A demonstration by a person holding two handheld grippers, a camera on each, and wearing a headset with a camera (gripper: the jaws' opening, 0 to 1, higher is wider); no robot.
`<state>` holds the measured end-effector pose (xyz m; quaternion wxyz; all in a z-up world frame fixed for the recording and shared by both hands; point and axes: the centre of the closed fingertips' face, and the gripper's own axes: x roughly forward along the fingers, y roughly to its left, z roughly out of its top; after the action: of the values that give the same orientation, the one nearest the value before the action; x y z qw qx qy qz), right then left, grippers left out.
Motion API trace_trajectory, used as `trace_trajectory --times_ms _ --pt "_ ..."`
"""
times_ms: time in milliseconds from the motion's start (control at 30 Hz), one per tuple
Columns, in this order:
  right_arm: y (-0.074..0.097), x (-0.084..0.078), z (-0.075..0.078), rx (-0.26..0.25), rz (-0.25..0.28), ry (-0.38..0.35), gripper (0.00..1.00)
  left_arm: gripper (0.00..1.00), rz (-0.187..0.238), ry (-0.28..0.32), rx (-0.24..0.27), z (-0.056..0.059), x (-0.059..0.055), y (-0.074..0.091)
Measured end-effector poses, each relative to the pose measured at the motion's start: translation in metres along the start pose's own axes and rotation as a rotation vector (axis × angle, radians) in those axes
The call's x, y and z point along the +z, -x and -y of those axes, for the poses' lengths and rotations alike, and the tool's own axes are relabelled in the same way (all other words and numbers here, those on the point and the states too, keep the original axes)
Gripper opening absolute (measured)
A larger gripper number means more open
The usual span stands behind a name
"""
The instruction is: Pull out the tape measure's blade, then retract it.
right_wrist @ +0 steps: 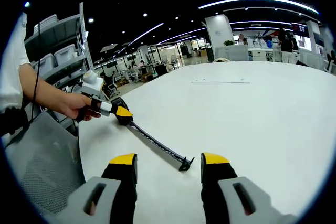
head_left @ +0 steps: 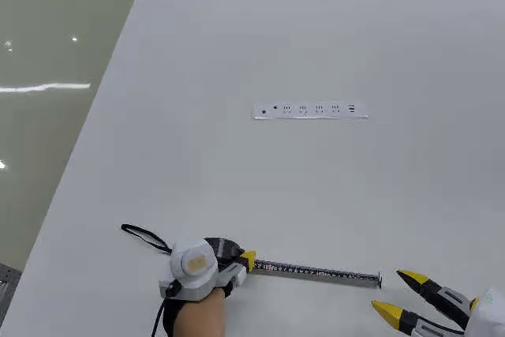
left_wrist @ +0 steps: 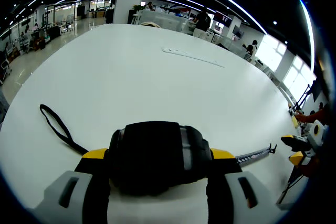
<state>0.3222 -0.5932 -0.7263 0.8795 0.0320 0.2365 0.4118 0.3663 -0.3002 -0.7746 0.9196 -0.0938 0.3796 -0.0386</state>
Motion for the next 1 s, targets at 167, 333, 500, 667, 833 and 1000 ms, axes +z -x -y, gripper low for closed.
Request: trace_trajectory --times_ms 167,333,500,667,833,1000 --pt "-0.003 -0.003 0.001 0.022 -0.018 -0.005 0.48 0.73 0.000 0.000 0.000 0.001 0.000 0.001" --pt "-0.008 -0.007 0.001 0.052 -0.033 -0.007 0.45 0.73 -0.002 -0.002 -0.002 0.000 0.000 0.000" --pt "-0.011 -0.008 0.001 0.077 -0.040 -0.017 0.43 0.73 -0.002 -0.003 -0.002 0.000 0.000 0.000" --pt "-0.014 -0.011 0.006 0.085 -0.052 -0.024 0.43 0.73 -0.002 -0.004 -0.003 0.000 0.000 0.000" --pt "-0.016 -0.013 0.010 0.097 -0.059 -0.023 0.41 0.73 -0.003 -0.005 -0.004 0.001 0.000 0.001" --pt "-0.019 -0.019 0.013 0.111 -0.080 -0.025 0.40 0.73 -0.004 -0.006 -0.004 0.000 0.000 0.001"
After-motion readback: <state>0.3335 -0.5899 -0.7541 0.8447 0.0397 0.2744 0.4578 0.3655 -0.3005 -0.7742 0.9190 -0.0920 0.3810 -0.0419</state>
